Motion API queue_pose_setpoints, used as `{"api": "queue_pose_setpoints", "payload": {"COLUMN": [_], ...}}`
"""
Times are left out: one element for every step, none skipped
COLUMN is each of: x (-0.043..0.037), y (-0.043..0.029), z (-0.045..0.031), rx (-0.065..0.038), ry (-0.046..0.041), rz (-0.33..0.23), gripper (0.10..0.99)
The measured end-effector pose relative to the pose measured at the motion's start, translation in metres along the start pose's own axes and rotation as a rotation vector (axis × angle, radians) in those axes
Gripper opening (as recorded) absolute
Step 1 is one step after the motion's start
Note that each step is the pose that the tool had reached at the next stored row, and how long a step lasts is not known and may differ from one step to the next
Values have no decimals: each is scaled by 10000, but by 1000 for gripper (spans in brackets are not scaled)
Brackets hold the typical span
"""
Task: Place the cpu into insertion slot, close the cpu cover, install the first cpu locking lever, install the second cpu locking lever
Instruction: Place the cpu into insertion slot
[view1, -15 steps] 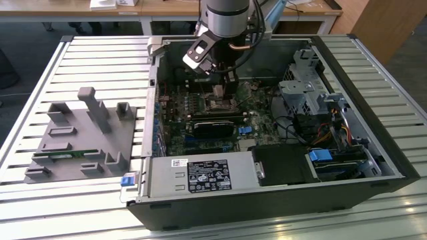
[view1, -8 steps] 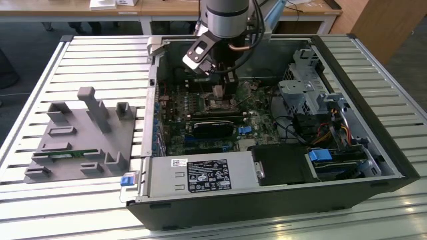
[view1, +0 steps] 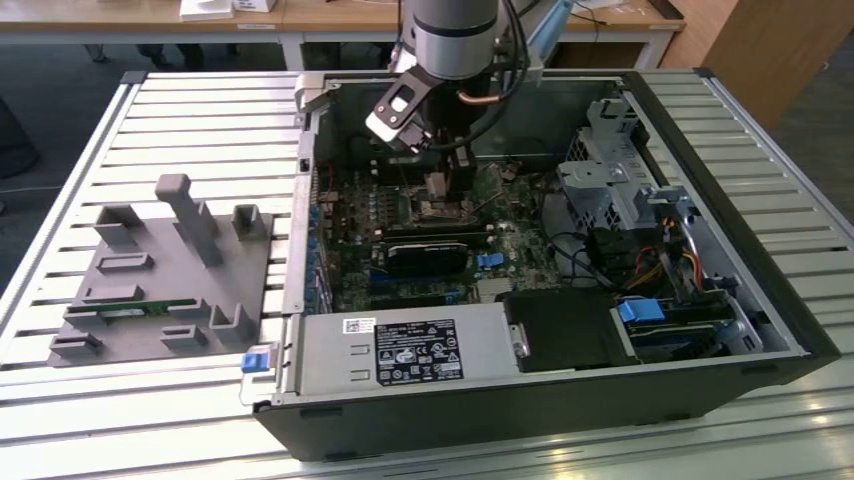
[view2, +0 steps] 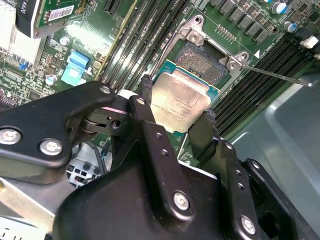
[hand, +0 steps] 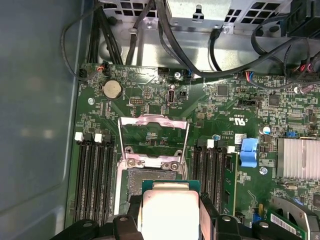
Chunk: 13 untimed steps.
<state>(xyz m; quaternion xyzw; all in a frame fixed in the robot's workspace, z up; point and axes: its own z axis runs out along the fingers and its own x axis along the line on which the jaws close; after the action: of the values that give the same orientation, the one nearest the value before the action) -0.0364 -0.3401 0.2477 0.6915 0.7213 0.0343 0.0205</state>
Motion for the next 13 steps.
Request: {"api": "queue_pose_setpoints", "payload": {"x": [0,0,0,0,0,0,0,0,0,0,0,0,0], "y": [0,0,-1,-1,-1,-1,-1,-1,-1,-2,-2,-2,-2], "z": [3,5,8,11,13,15,16,18,20,22,24,26,27], "rx": [0,0,0,0,0,0,1,0,0,0,0,0,0], "ry": [-1,-1,0,1,0,-1,-1,-1,0,0,0,0,-1], "rz": [0,0,0,0,0,0,0,0,0,0,0,0,0], "gripper": [537,537,537,537,537,537,537,537,537,537,537,537,537]}}
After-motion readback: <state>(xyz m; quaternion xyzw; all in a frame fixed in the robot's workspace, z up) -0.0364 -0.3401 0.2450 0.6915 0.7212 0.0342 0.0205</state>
